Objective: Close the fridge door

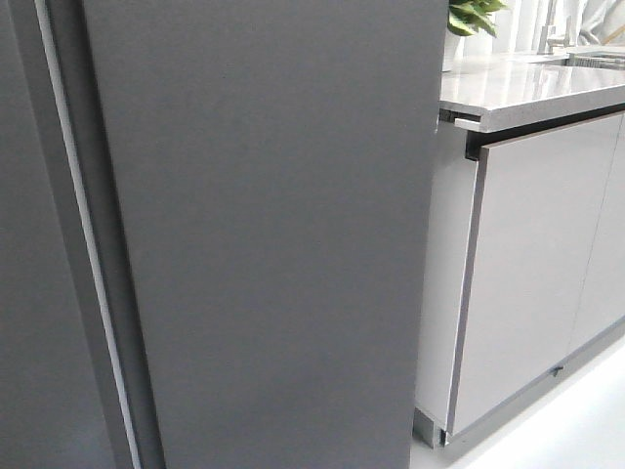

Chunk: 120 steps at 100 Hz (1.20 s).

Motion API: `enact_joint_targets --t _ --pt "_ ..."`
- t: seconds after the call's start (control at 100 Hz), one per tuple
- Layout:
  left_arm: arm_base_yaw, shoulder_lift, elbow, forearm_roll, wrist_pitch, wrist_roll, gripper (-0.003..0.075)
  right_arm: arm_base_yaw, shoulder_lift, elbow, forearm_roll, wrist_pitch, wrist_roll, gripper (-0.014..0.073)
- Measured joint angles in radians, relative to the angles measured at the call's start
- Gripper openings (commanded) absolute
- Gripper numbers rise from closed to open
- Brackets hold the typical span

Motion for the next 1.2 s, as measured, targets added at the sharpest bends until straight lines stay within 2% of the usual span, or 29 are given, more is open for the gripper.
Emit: enact_joint_targets --t 0.24,0.37,0.72,0.79,0.87,0.94,1.03,1.2 --pt "0.000 0.000 0.000 0.000 0.000 0.000 -0.0020 0.074 0.000 0.172 0.011 -0.193 0.000 -0.0046" --pt "0.000 0.000 0.000 0.000 0.000 0.000 -0.0020 0.099 0.000 0.189 0.013 -0.280 0.000 -0.0046" --pt "0.000 0.000 0.000 0.000 0.000 0.000 -0.0020 0.100 0.000 0.189 0.010 -0.305 0.001 -0.0046" --pt "0.000 0.000 0.000 0.000 0.000 0.000 -0.0020 0.100 0.000 0.189 -0.075 -0.312 0.062 -0.0046" --pt "0.000 0.000 0.000 0.000 0.000 0.000 -0.0020 0.100 0.000 0.189 -0.288 -0.312 0.251 -0.0046" --pt "0.000 0.000 0.000 0.000 0.000 0.000 -0.0020 0.100 0.000 0.189 -0.405 -0.317 0.357 -0.0046" --pt "0.000 0.000 0.000 0.000 0.000 0.000 -0.0020 0.100 0.000 0.189 -0.457 -0.317 0.409 -0.0046" --pt "0.000 0.000 0.000 0.000 0.000 0.000 -0.0020 0.100 0.000 0.189 -0.479 -0.317 0.427 -0.0046"
